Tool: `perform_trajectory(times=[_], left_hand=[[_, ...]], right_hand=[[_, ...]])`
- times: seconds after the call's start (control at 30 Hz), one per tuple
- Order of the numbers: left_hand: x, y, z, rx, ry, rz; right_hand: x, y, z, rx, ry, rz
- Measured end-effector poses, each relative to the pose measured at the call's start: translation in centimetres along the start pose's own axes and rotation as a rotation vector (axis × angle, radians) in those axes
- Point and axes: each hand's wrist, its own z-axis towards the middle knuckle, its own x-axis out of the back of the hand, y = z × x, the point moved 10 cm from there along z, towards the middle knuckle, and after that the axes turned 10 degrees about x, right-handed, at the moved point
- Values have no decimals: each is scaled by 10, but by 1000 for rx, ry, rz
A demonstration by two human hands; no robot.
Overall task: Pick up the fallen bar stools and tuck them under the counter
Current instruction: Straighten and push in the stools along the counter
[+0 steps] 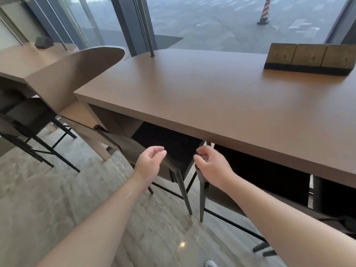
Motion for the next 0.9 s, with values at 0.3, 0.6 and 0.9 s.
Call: perform_trajectory(times=[0.3,0.6,0.9], left_hand=[[-6,3,43,-235,18,591],[-26,0,77,-658,-158,1128],[-28,3,79,-747,-193,1134]], right_hand=[[-36,22,10,29,-107,-438],[-42,22,1,-57,-155,-871],[-42,13,-3,-137,-114,-866]])
